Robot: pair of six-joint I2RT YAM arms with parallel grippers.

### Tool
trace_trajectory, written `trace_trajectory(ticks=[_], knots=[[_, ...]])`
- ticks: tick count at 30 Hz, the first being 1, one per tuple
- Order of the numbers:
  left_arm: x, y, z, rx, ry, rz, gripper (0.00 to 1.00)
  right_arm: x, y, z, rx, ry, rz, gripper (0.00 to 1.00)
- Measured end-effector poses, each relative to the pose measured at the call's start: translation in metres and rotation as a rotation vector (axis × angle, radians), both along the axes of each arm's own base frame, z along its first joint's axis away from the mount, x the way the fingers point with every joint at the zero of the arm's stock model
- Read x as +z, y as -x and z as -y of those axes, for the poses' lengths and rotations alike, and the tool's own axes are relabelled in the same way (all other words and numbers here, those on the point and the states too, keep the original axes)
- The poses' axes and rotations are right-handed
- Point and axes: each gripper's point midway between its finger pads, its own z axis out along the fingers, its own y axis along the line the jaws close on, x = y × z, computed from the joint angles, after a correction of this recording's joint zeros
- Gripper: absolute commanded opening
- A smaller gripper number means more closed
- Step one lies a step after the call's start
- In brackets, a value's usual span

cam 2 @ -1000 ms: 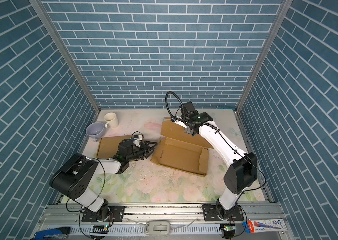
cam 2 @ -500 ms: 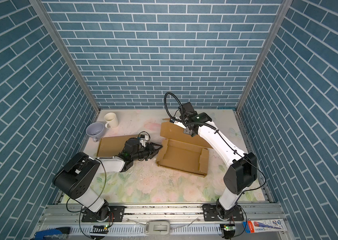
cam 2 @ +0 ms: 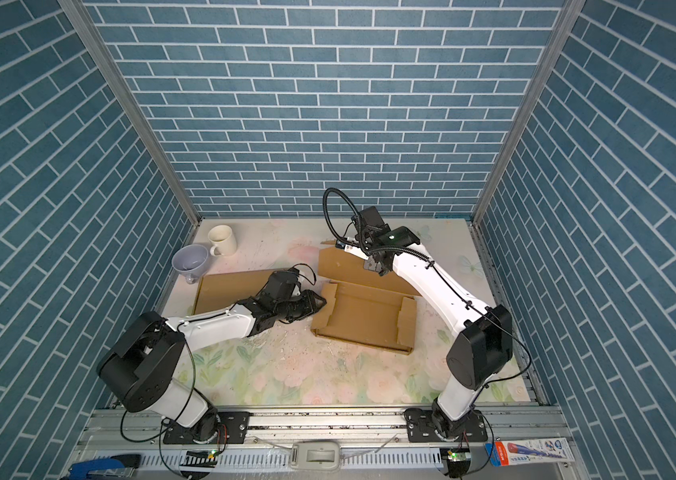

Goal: Fold the paper box

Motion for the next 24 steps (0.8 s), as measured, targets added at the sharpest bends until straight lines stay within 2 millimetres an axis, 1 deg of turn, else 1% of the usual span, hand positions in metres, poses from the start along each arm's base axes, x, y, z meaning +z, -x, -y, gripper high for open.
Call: trace_trajectory(ticks=[3,6,13,16,19,24], knots=[[-0.001,0.001,0.0,-0.006,-0.043,0.02,0.35,-0.001,0.003,-0.002,0.007,0.01,-0.004,0.0],[-0.007,0.001,-0.006,0.005,-0.09,0.028,0.35,-0.002,0.011,-0.006,0.023,0.026,-0.015,0.0],[-0.016,0.001,-0.011,0.016,-0.14,0.053,0.35,-0.003,0.043,-0.01,0.046,0.035,-0.057,0.0],[-0.024,0.004,-0.014,0.018,-0.152,0.049,0.39,-0.001,0.051,-0.011,0.049,0.027,-0.07,0.0],[-0.026,0.005,-0.014,0.018,-0.142,0.056,0.4,-0.003,0.056,-0.01,0.05,0.027,-0.088,0.0],[-0.026,0.002,-0.008,0.019,-0.11,0.066,0.4,-0.004,0.056,-0.01,0.048,0.025,-0.089,0.0]])
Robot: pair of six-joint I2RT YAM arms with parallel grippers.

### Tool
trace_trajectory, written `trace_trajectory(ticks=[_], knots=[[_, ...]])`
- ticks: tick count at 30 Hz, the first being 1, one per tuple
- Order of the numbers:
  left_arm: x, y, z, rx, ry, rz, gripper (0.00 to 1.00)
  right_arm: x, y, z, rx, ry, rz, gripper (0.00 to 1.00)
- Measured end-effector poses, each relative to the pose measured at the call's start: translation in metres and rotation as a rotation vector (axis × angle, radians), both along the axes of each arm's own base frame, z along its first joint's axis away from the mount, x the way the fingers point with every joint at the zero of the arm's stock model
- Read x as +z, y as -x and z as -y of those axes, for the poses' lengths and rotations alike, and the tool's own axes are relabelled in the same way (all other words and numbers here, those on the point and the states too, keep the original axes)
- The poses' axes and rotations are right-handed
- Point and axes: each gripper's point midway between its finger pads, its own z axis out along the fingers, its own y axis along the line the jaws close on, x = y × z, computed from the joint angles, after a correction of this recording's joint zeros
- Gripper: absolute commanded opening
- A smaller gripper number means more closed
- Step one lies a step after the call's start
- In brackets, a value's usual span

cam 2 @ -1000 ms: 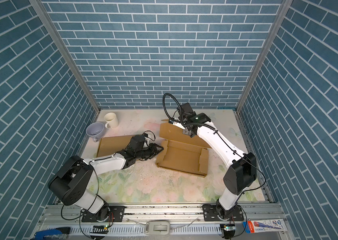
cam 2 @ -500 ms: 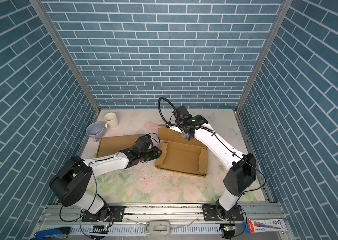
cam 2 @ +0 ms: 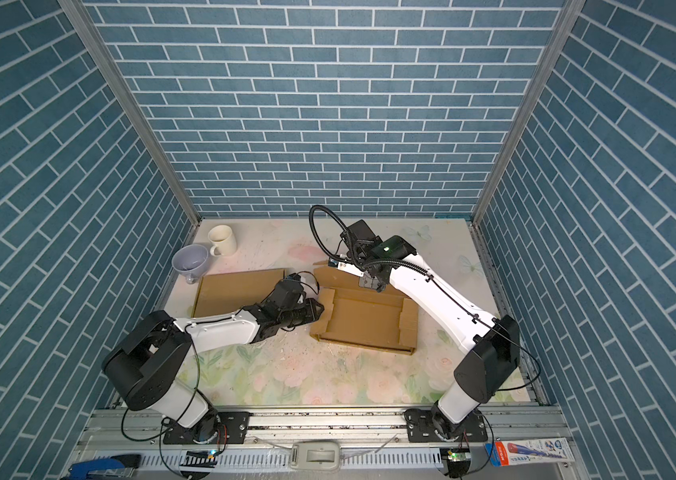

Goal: Fold the paper box

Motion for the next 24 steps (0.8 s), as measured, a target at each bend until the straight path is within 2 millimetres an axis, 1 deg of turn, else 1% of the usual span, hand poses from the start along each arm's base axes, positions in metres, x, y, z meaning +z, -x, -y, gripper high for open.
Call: trace_trajectory(ticks=[5,8,10,15,19,21,24], knots=[[-0.004,-0.001,0.004,-0.003,0.014,-0.007,0.45,0.0,0.0,0.0,-0.003,-0.002,-0.003,0.0],[-0.008,0.0,0.004,-0.007,0.011,-0.017,0.51,0.0,0.0,0.0,-0.003,-0.003,-0.003,0.0],[-0.01,0.001,0.004,-0.01,0.009,-0.023,0.53,0.0,0.0,0.0,-0.004,-0.003,-0.003,0.0],[-0.013,0.002,0.008,-0.022,0.01,-0.033,0.52,0.0,0.0,0.0,-0.004,-0.003,-0.002,0.0],[-0.015,0.002,0.016,-0.04,0.007,-0.042,0.52,0.0,0.0,0.0,-0.004,-0.004,-0.002,0.0],[-0.017,0.003,0.02,-0.049,-0.003,-0.049,0.5,0.0,0.0,0.0,-0.004,-0.004,-0.002,0.0],[-0.021,0.003,0.023,-0.06,-0.025,-0.056,0.43,0.0,0.0,0.0,-0.004,-0.005,-0.001,0.0]])
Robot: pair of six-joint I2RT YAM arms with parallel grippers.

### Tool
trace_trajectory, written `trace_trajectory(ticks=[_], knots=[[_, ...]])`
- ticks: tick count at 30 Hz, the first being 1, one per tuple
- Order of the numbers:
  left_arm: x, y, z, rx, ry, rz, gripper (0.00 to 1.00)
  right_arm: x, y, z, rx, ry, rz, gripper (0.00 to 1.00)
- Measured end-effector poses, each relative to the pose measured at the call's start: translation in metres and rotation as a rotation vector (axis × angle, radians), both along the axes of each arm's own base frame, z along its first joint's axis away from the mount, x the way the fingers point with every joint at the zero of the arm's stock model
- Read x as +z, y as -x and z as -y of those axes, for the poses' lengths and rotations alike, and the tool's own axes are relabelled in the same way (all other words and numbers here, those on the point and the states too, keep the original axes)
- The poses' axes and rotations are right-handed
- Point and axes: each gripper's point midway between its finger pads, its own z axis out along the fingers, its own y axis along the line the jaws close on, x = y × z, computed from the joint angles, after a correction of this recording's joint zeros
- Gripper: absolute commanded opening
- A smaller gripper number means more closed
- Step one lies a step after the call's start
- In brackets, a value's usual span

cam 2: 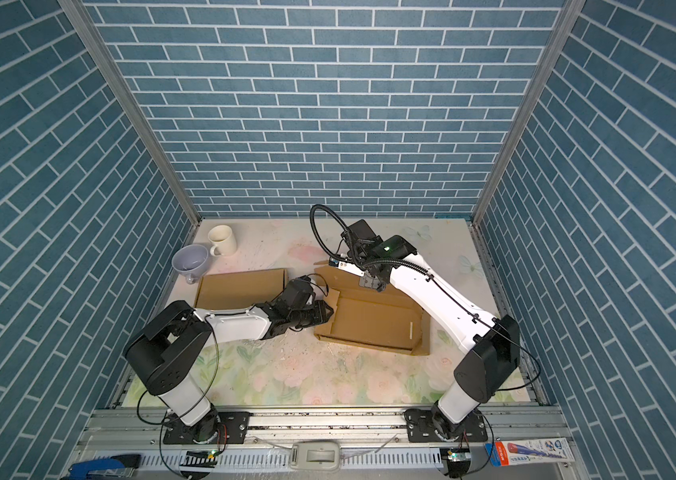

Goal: Fold the paper box

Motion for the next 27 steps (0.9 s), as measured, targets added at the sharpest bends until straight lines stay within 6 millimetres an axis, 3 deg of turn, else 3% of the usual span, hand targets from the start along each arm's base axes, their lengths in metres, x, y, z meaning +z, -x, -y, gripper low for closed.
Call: trace_trajectory(ticks=[7,10,17,21,27], knots=[[-0.003,-0.001,-0.005,0.011,-0.09,0.011,0.22,0.001,-0.002,0.0,-0.003,-0.007,0.006,0.01],[-0.007,0.0,-0.01,0.027,-0.128,0.01,0.15,0.001,-0.002,-0.003,-0.015,-0.028,0.007,0.17],[-0.014,-0.001,-0.023,0.067,-0.204,-0.006,0.11,0.01,-0.011,-0.005,-0.095,-0.161,0.014,0.48],[-0.014,-0.004,-0.034,0.095,-0.257,-0.011,0.07,0.034,-0.016,0.011,-0.185,-0.296,0.042,0.53],[-0.016,-0.013,-0.056,0.148,-0.314,-0.015,0.05,0.091,-0.012,0.061,-0.433,-0.605,0.146,0.57]])
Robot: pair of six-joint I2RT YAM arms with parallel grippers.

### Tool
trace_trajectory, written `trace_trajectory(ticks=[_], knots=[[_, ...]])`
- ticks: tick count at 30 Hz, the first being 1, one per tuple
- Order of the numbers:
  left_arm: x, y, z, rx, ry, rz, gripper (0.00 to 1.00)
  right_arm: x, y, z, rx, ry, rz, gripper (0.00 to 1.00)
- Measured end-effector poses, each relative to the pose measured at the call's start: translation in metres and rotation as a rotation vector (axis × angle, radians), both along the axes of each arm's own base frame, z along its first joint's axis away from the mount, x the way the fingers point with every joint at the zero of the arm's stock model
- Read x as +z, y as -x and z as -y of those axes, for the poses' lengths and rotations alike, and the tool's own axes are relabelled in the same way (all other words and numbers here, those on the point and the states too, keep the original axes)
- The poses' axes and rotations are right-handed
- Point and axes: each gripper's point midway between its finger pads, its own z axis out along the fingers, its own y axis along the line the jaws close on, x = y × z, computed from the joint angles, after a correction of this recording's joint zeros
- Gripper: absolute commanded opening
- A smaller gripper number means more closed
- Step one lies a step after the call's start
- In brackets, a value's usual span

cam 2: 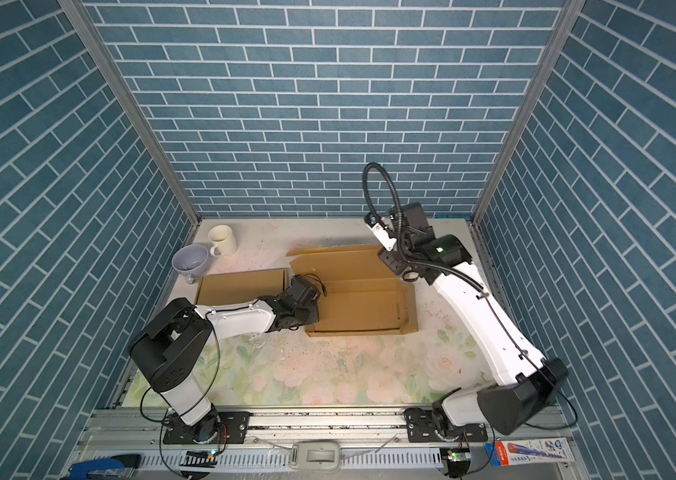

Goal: Fold the paper box

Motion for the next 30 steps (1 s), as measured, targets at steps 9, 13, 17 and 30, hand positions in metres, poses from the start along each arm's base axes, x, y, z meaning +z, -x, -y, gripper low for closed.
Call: trace_trajectory(ticks=[9,13,17,30], knots=[[0.001,-0.007,-0.016,-0.016,-0.079,0.001,0.02,-0.061,0.025,0.105,-0.547,-0.471,-0.211,0.55],[0.0,-0.009,-0.018,-0.02,-0.085,0.004,0.01,-0.12,0.05,0.118,-0.701,-0.704,-0.381,0.6],[0.0,-0.01,-0.018,-0.022,-0.085,0.006,0.01,-0.169,0.059,0.102,-0.728,-0.92,-0.533,0.67],[-0.001,-0.011,-0.017,-0.024,-0.081,0.011,0.0,-0.243,0.036,0.072,-0.695,-1.196,-0.746,0.77]])
